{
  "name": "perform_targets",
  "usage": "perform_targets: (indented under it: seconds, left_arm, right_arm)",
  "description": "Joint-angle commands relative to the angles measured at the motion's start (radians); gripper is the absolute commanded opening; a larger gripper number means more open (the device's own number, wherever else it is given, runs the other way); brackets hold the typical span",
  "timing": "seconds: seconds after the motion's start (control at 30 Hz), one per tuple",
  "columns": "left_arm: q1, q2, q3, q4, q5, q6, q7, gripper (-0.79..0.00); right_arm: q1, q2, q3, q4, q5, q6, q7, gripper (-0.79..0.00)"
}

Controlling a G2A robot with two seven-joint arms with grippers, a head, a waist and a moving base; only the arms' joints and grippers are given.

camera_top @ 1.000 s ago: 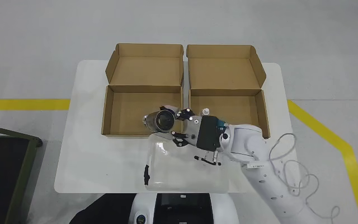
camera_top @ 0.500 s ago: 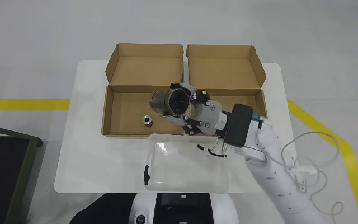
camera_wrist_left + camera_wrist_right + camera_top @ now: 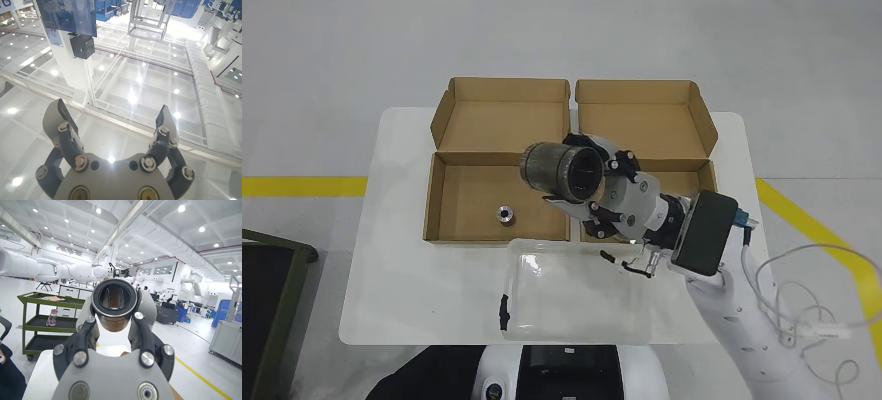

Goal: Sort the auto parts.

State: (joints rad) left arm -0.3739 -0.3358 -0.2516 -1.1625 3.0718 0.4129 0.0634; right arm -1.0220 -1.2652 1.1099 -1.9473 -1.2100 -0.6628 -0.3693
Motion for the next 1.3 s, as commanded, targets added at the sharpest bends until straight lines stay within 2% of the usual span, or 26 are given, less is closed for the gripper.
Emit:
perform_targets:
  seconds: [0.0, 0.27, 0.47, 0.8, 1.27]
  left_arm:
    - [0.0, 0.0, 0.0, 0.0, 0.0, 0.0, 0.0, 0.0]
    - [0.0, 0.0, 0.0, 0.0, 0.0, 0.0, 0.0, 0.0]
    - [0.0, 0.0, 0.0, 0.0, 0.0, 0.0, 0.0, 0.0]
    - [0.0, 0.0, 0.0, 0.0, 0.0, 0.0, 0.0, 0.0]
    - [0.0, 0.0, 0.0, 0.0, 0.0, 0.0, 0.0, 0.0]
  right_arm:
    - [0.002, 0.0, 0.002, -0.001, -0.004, -0.002, -0.005, -0.785]
    - [0.014, -0.002, 0.003, 0.008, -0.033, -0.021, -0.048, -0.785]
    - [0.017, -0.002, -0.009, 0.039, -0.019, -0.043, -0.017, -0.785]
    - [0.063, -0.012, -0.091, 0.144, 0.037, -0.071, 0.208, -0.785]
    - [0.105, -0.028, -0.158, 0.259, 0.135, 0.041, 0.526, -0.785]
